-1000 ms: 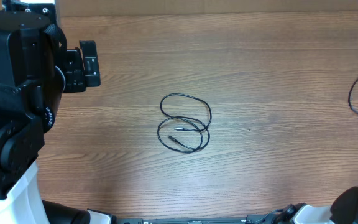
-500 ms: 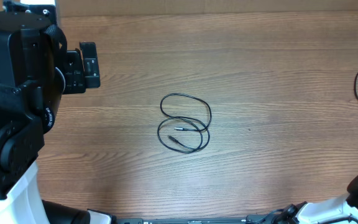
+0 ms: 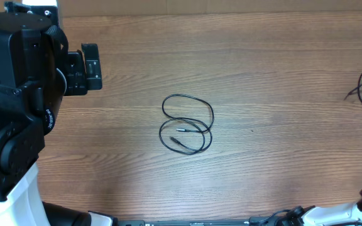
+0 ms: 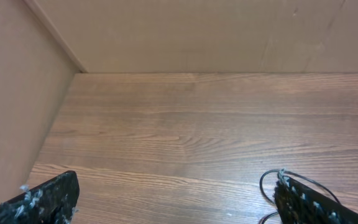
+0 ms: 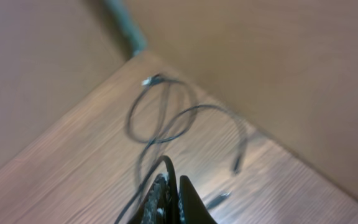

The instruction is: Untangle cables

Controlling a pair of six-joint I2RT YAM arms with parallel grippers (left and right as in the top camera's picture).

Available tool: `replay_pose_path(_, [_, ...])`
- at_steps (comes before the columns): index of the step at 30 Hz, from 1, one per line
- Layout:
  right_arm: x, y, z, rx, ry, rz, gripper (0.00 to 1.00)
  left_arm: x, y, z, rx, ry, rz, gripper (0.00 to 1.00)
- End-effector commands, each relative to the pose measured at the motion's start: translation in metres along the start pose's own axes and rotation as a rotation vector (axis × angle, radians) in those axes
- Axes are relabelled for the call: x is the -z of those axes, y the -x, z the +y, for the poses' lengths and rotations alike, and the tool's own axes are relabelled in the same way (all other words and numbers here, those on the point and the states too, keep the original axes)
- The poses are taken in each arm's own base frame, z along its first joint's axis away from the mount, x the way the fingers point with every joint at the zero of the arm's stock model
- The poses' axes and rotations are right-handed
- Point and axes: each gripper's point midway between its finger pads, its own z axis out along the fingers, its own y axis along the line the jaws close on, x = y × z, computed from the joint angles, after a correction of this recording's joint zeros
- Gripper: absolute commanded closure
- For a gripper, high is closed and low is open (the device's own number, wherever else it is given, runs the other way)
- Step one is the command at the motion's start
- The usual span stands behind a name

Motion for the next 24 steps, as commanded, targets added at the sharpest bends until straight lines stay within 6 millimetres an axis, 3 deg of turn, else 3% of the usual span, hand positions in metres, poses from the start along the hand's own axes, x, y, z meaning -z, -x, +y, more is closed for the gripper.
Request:
replay_pose_path(1, [0.001,0.005,-0.014,-0.078,0.006,-0.045,0.96,0.001,0.0,-0.002,0.011,-0.016,-0.002,0.0])
replay_pose_path(6, [-0.018,0.02,0.017,0.034,0.035,-0.108,0.96,0.001,0.001,-0.002,0.003,-0.016,-0.002,0.0])
replay_pose_path(11, [-0.053,0.018,0.035,0.244,-0.17,-0.131,0.96,0.001,0.0,-0.002,0.003,-0.016,-0.002,0.0])
replay_pose_path(15, [-0.096,-0.014,0.036,0.279,-0.214,-0.07,0.96,0.001,0.001,-0.002,0.003,-0.016,-0.002,0.0])
replay_pose_path(19, [-0.136,-0.065,0.019,0.205,-0.139,0.045,0.96,0.001,0.001,-0.002,-0.005,-0.016,-0.002,0.0])
replay_pose_path(21, [-0.145,-0.084,0.005,0.173,-0.131,0.088,0.96,0.001,0.001,-0.002,-0.013,-0.016,-0.003,0.0])
replay_pose_path(24, [-0.147,-0.094,-0.019,0.142,-0.16,0.113,0.96,0.001,0.001,-0.002,-0.011,-0.017,-0.002,0.0])
